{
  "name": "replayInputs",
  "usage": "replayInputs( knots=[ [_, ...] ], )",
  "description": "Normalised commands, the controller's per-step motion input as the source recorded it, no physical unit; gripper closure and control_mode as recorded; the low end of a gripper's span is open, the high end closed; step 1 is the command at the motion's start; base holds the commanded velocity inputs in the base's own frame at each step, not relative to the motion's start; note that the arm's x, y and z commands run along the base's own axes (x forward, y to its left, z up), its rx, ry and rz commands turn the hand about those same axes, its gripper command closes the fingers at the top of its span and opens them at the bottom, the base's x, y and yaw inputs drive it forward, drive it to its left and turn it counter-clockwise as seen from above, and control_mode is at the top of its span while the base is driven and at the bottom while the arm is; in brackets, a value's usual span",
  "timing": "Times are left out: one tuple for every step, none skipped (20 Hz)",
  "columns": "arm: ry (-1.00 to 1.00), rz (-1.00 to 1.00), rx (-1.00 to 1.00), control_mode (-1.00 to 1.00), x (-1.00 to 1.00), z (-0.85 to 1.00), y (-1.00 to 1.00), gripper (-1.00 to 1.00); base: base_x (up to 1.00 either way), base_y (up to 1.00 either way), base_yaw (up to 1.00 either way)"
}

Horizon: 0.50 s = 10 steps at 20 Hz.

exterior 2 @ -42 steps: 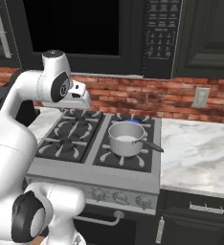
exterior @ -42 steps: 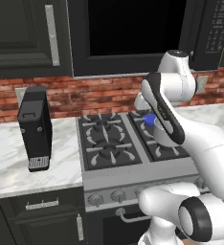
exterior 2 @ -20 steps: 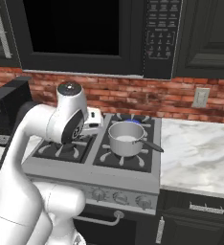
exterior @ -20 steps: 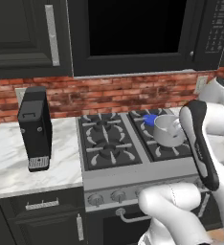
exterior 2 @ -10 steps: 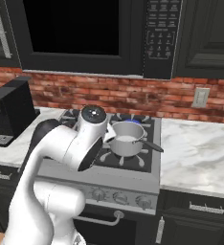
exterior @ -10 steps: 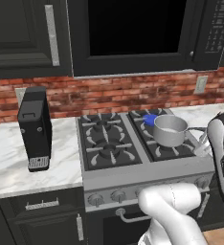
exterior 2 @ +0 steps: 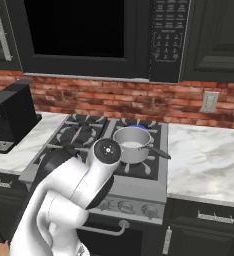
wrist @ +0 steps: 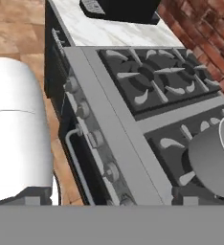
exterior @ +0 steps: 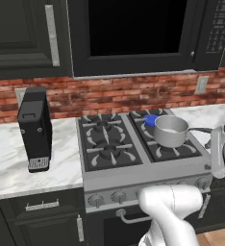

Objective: Turn off the rear right burner of the stove.

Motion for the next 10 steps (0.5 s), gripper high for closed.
replayInputs(
  knots=[
    [-0.25,0.17,-0.11,-1.00,-0.26,-0.40,-0.01,-1.00,0.00,0.00,0.00],
    [-0.22,0.14,-0.12,-1.00,-0.16,-0.39,0.00,-1.00,0.00,0.00,0.00],
    [-0.22,0.13,-0.13,-1.00,-0.14,-0.35,0.00,-1.00,0.00,0.00,0.00],
    [-0.21,0.12,-0.14,-1.00,-0.11,-0.33,0.00,-1.00,0.00,0.00,0.00],
    [-0.23,0.11,-0.13,-1.00,-0.16,-0.29,0.00,-1.00,0.00,0.00,0.00],
    [-0.24,0.11,-0.13,-1.00,-0.17,-0.29,0.00,-1.00,0.00,0.00,0.00],
    [-0.22,0.11,-0.13,-1.00,-0.16,-0.30,0.00,-1.00,0.00,0.00,0.00],
    [-0.21,0.11,-0.13,-1.00,-0.20,-0.29,0.00,-1.00,0.00,0.00,0.00],
    [-0.19,0.11,-0.13,-1.00,-0.12,-0.30,0.00,-1.00,0.00,0.00,0.00],
    [-0.17,0.11,-0.13,-1.00,-0.08,-0.29,0.00,-1.00,0.00,0.00,0.00]
  ],
)
